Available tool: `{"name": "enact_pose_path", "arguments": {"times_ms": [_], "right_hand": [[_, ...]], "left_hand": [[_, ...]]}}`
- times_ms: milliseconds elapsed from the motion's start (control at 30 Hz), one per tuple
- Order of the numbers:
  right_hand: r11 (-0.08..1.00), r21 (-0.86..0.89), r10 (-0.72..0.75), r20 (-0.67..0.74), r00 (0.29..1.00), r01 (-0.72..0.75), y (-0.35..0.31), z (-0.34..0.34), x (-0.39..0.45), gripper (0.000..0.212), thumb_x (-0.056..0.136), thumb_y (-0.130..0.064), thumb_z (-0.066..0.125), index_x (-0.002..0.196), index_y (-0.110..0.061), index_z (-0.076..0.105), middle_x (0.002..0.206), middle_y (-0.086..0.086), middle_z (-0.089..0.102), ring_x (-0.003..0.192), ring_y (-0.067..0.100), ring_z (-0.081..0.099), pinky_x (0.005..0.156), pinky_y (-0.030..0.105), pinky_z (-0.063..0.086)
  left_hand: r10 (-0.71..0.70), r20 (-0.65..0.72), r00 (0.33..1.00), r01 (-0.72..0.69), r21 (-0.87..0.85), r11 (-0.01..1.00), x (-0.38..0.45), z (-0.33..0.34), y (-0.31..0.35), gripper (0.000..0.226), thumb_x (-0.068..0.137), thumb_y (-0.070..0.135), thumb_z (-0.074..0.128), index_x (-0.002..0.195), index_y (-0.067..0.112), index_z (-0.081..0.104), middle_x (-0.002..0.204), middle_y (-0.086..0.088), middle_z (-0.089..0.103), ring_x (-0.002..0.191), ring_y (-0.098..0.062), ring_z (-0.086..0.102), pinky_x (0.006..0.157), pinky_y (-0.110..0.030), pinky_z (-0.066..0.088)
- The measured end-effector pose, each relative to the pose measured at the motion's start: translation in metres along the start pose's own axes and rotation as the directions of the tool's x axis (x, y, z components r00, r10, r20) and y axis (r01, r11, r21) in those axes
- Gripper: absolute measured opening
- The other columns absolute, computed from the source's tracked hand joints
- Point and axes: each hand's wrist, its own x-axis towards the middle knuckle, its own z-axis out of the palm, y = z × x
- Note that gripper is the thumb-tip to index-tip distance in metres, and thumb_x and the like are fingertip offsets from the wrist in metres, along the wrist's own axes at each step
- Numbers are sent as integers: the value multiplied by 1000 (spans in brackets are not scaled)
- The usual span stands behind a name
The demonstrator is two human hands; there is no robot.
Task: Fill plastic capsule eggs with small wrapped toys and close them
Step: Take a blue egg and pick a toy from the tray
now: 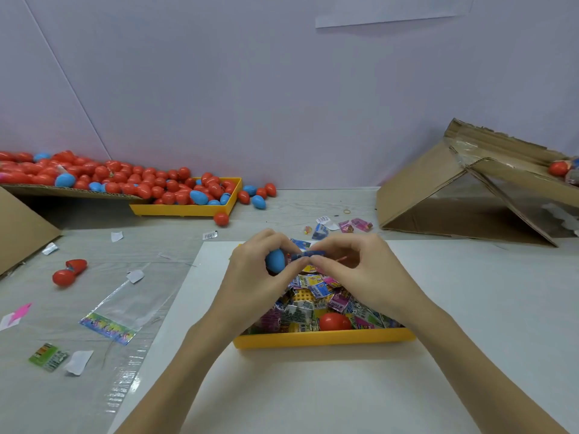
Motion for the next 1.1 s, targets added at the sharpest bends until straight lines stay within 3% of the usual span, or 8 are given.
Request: {"name": "enact_pose_path", "arguments": {"times_ms": [133, 200, 300, 367, 467, 567, 800, 1100], "right_hand": [[992, -119, -39, 24, 999, 42, 5, -1, 1, 11, 92, -23, 78, 102, -22, 83, 85, -9, 78, 83, 6, 73, 78, 28, 61], [997, -78, -17, -12, 1000, 16, 8, -2, 2, 9, 92, -22, 78, 99, -23, 82, 83, -9, 78, 82, 6, 73, 76, 23, 60], [989, 129, 86, -131, 988, -69, 10, -5, 3, 6, 92, -24, 78, 96, -24, 81, 82, -7, 78, 78, 5, 72, 71, 17, 55], [930, 343, 195, -148, 969, -135, 10, -4, 2, 10, 90, -26, 79, 97, -20, 81, 85, 0, 79, 80, 9, 73, 69, 16, 54], [808, 551, 296, -74, 952, -208, 7, 3, 1, 26, 82, -33, 79, 99, -14, 82, 91, 8, 80, 82, 14, 72, 70, 18, 56], [763, 604, 307, -27, 951, -229, 5, 8, 1, 30, 80, -36, 79, 96, -12, 83, 91, 9, 79, 78, 12, 70, 71, 19, 58], [777, 588, 285, -12, 958, -224, 4, 7, 1, 29, 81, -37, 78, 98, -13, 82, 94, 9, 80, 81, 13, 72, 73, 19, 58], [823, 521, 282, -26, 959, -228, 3, 5, 2, 32, 80, -39, 79, 100, -15, 82, 90, 8, 79, 83, 15, 70, 75, 21, 59]], "left_hand": [[37, 80, 996, -44, 80, 996, 0, -2, -2, 15, 90, 26, 79, 100, 16, 73, 91, 3, 61, 83, -12, 60, 72, -28, 51], [-36, 138, 990, 35, 8, 999, -1, -2, -2, 23, 95, 24, 72, 118, 23, 69, 103, 2, 60, 89, -13, 61, 77, -28, 53], [-216, 271, 938, 295, -298, 908, 0, -6, 2, 40, 106, 16, 54, 143, 32, 53, 112, -5, 59, 93, -5, 65, 86, -22, 52], [-235, 250, 939, 323, -415, 851, 2, -6, 4, 46, 104, 17, 56, 148, 28, 48, 109, -9, 66, 93, -10, 71, 86, -22, 55], [-218, 178, 960, 278, -479, 832, 1, -2, 8, 61, 83, 24, 78, 139, 21, 52, 103, -2, 76, 95, -18, 76, 84, -24, 59], [-228, 146, 963, 271, -483, 833, 1, 0, 7, 55, 75, 24, 85, 125, 18, 63, 101, 1, 80, 95, -15, 77, 83, -21, 59], [-244, 175, 954, 300, -506, 808, 2, -1, 10, 51, 76, 26, 84, 124, 22, 66, 100, 5, 80, 94, -12, 77, 80, -17, 58], [-266, 169, 949, 315, -548, 775, 3, -2, 5, 43, 78, 30, 80, 119, 18, 72, 111, 3, 78, 103, -17, 75, 90, -32, 61]]}}
